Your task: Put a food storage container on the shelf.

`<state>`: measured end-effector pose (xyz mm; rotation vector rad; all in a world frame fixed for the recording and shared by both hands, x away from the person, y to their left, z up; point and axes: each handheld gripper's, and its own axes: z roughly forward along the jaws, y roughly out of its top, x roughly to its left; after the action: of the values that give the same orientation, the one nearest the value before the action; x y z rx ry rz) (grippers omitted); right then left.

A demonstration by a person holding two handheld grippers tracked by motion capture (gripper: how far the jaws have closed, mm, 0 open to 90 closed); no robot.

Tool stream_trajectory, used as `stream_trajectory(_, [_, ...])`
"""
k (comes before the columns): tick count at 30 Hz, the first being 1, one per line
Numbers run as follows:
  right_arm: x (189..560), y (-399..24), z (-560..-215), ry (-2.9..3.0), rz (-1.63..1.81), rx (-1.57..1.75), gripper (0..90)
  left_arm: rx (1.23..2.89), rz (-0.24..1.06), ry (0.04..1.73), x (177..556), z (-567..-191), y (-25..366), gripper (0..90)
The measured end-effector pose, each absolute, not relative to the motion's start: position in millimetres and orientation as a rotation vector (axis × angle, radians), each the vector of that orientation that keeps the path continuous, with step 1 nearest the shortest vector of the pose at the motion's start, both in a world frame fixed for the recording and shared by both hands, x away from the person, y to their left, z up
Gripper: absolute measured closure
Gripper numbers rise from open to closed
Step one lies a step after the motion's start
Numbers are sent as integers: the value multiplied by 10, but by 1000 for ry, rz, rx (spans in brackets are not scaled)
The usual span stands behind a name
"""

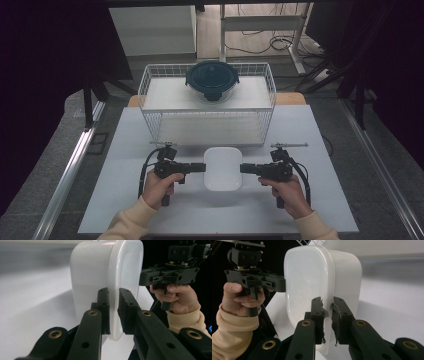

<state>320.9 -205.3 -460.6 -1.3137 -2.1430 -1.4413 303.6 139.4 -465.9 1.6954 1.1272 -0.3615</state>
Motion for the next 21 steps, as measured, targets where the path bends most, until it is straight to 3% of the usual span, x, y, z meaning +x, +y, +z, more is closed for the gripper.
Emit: stream_trajectory(21, [3301, -1999, -4128, -2245, -1546, -1252, 789, 1697, -262, 1050, 3153, -4162, 1441, 805])
